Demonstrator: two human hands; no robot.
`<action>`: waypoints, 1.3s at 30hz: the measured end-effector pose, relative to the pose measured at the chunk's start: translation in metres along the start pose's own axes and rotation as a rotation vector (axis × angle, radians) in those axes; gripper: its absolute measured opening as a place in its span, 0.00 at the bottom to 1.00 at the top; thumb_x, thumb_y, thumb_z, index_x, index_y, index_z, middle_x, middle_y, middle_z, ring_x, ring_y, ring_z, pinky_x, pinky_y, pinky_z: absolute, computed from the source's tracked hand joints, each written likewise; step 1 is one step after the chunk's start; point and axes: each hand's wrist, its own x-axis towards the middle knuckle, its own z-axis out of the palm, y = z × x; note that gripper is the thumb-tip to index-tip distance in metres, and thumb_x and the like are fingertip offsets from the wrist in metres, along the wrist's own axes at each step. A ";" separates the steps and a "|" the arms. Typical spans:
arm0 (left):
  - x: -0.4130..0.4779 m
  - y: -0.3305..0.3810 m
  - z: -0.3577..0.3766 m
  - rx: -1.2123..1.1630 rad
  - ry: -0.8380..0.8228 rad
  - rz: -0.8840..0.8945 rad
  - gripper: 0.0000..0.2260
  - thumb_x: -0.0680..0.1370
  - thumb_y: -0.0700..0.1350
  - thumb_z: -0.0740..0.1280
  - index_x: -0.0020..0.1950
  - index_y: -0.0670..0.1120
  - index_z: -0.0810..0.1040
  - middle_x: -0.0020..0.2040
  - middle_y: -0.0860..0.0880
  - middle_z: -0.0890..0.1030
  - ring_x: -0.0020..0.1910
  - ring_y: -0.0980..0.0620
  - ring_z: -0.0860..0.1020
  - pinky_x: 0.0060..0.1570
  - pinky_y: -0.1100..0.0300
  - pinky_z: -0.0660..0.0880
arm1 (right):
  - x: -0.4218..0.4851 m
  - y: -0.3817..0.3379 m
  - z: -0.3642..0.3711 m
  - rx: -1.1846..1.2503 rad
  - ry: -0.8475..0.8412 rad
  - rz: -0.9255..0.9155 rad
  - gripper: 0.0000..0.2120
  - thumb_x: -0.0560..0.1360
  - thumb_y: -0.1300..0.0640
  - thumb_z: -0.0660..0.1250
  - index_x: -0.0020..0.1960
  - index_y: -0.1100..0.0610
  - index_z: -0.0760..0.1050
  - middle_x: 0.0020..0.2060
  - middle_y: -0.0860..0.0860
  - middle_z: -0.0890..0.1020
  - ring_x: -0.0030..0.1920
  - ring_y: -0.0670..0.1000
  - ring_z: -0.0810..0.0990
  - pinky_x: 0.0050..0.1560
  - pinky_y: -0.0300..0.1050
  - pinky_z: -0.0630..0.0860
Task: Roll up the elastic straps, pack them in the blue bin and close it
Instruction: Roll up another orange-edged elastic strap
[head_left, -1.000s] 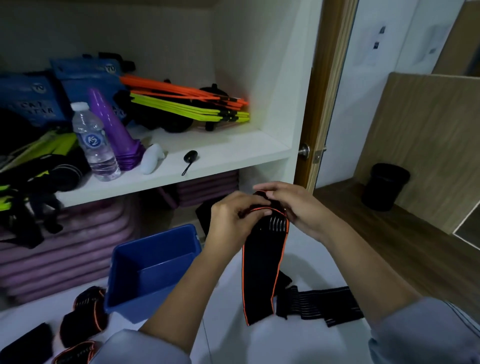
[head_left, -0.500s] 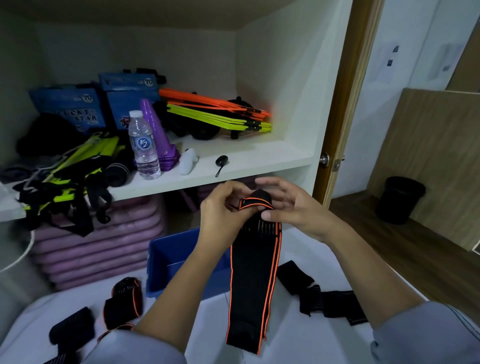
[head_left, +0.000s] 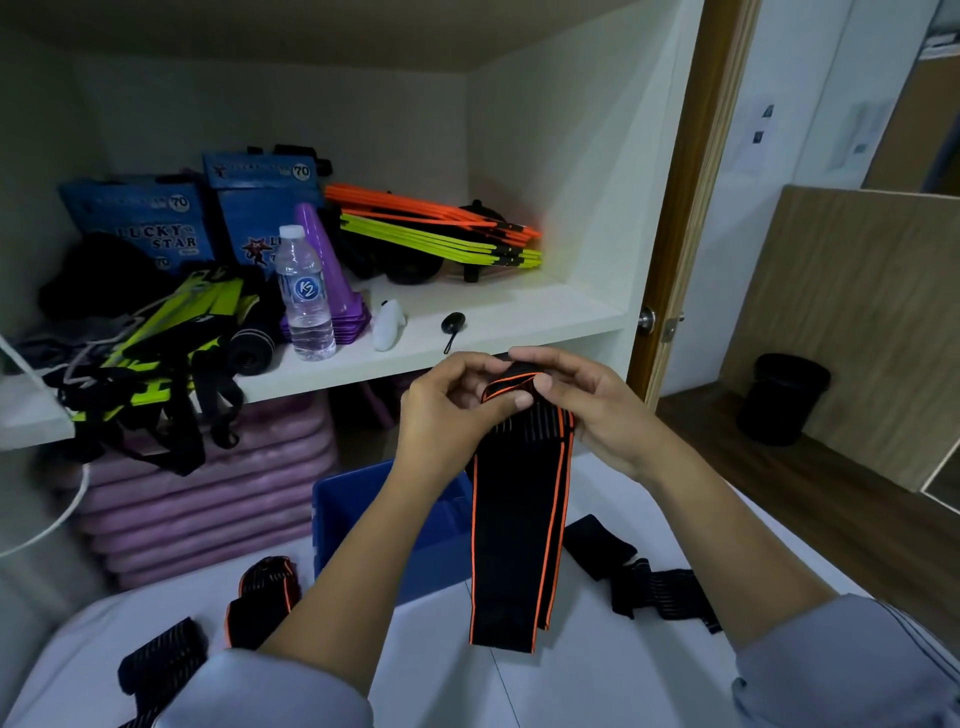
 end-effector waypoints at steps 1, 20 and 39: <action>-0.001 -0.001 -0.003 -0.032 -0.007 0.014 0.11 0.66 0.48 0.77 0.47 0.53 0.82 0.38 0.52 0.82 0.38 0.51 0.80 0.43 0.56 0.78 | 0.000 0.000 0.001 -0.022 0.012 -0.001 0.16 0.75 0.59 0.62 0.62 0.58 0.73 0.53 0.51 0.82 0.55 0.48 0.80 0.52 0.39 0.77; -0.011 0.009 -0.002 0.036 0.326 0.066 0.15 0.72 0.43 0.72 0.36 0.51 0.65 0.30 0.52 0.65 0.28 0.58 0.63 0.30 0.66 0.63 | -0.003 0.009 0.059 -0.242 0.436 -0.297 0.09 0.72 0.65 0.70 0.52 0.59 0.80 0.45 0.51 0.84 0.45 0.46 0.84 0.47 0.34 0.77; -0.017 0.021 -0.014 0.171 0.466 0.344 0.03 0.75 0.41 0.69 0.45 0.46 0.83 0.40 0.59 0.78 0.44 0.67 0.76 0.44 0.75 0.69 | -0.007 -0.018 0.075 -0.365 0.554 -0.453 0.09 0.70 0.65 0.73 0.48 0.55 0.82 0.41 0.43 0.83 0.43 0.40 0.83 0.46 0.32 0.77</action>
